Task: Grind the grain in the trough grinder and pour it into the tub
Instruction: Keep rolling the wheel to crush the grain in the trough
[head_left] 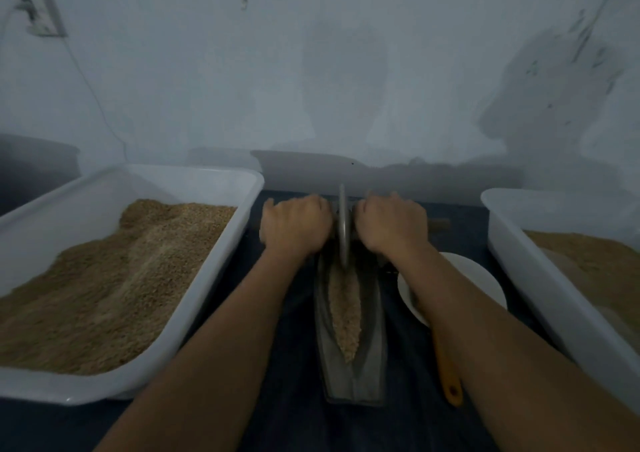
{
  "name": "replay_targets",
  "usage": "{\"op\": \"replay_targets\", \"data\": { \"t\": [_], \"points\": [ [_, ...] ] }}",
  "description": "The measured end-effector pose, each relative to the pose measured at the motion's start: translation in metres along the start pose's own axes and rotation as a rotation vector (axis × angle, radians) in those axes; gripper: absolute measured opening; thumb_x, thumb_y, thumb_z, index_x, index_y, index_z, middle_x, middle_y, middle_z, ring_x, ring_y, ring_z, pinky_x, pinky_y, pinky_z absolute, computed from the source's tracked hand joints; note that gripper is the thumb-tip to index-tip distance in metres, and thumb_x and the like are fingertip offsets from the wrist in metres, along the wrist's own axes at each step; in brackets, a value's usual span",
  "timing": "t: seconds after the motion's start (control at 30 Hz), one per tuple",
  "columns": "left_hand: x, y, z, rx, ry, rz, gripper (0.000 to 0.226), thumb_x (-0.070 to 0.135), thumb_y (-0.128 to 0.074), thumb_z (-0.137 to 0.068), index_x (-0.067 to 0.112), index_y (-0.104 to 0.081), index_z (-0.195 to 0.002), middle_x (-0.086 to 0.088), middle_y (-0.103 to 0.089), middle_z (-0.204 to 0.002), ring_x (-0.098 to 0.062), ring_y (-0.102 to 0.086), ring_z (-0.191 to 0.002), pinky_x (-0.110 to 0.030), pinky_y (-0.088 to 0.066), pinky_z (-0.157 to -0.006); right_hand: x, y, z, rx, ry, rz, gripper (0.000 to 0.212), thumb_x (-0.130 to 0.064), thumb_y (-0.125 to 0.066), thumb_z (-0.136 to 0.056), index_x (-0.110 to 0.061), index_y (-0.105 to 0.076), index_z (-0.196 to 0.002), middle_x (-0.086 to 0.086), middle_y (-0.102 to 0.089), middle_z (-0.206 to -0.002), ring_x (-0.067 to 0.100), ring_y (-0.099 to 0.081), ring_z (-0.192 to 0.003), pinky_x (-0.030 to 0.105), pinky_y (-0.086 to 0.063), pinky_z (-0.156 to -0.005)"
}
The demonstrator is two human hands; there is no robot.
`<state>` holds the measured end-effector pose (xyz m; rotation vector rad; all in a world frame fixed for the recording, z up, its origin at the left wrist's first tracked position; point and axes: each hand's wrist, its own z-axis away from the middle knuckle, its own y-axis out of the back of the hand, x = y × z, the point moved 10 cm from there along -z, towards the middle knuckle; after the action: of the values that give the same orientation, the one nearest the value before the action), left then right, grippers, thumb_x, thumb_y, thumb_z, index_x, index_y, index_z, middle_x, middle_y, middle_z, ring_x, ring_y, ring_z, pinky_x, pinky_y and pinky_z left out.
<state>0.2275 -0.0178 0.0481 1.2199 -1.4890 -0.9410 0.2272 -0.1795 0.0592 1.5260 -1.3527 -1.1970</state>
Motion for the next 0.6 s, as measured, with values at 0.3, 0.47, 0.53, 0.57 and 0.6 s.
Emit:
{"op": "replay_targets", "data": {
  "t": [0.3, 0.47, 0.53, 0.57, 0.6],
  "points": [
    [-0.009, 0.012, 0.096, 0.101, -0.107, 0.218, 0.053, 0.044, -0.011, -0.105, 0.034, -0.060, -0.120, 0.011, -0.068, -0.124, -0.013, -0.064, -0.109, -0.045, -0.041, -0.105, -0.011, 0.018, 0.104, 0.082, 0.255, -0.009, 0.062, -0.043, -0.010, -0.108, -0.015, -0.035, -0.157, 0.000, -0.040, -0.161, 0.020, -0.027, -0.153, 0.042, -0.031, -0.121],
    [-0.012, 0.017, 0.114, 0.162, -0.170, 0.200, 0.056, 0.049, -0.015, -0.108, 0.030, -0.053, -0.145, 0.011, -0.059, -0.145, -0.012, -0.053, -0.135, -0.055, -0.027, -0.121, -0.014, 0.021, 0.117, 0.090, 0.379, -0.051, 0.056, -0.046, -0.012, -0.110, -0.025, -0.028, -0.160, -0.009, -0.031, -0.164, 0.014, -0.020, -0.155, 0.040, -0.024, -0.123],
    [-0.003, 0.008, 0.080, 0.081, -0.137, 0.105, 0.056, 0.046, -0.015, -0.108, 0.026, -0.050, -0.147, 0.007, -0.060, -0.144, -0.018, -0.051, -0.137, -0.058, -0.020, -0.122, -0.007, 0.003, 0.077, -0.022, 0.276, -0.018, 0.059, -0.044, -0.010, -0.109, -0.022, -0.025, -0.161, -0.006, -0.026, -0.167, 0.017, -0.013, -0.156, 0.042, -0.019, -0.126],
    [0.000, 0.005, 0.058, 0.045, -0.105, 0.067, 0.054, 0.044, -0.017, -0.108, 0.024, -0.050, -0.147, 0.004, -0.063, -0.140, -0.022, -0.053, -0.135, -0.059, -0.018, -0.122, -0.002, -0.005, 0.053, -0.066, 0.206, -0.019, 0.059, -0.043, -0.011, -0.109, -0.020, -0.026, -0.161, -0.003, -0.027, -0.167, 0.019, -0.012, -0.157, 0.043, -0.017, -0.126],
    [0.001, 0.003, 0.036, 0.008, -0.061, 0.048, 0.051, 0.041, -0.021, -0.108, 0.021, -0.053, -0.142, 0.000, -0.067, -0.133, -0.027, -0.057, -0.129, -0.059, -0.018, -0.121, 0.003, -0.011, 0.032, -0.099, 0.133, -0.028, 0.059, -0.041, -0.012, -0.109, -0.018, -0.027, -0.160, 0.000, -0.029, -0.167, 0.021, -0.013, -0.157, 0.045, -0.017, -0.126]
  ]
}}
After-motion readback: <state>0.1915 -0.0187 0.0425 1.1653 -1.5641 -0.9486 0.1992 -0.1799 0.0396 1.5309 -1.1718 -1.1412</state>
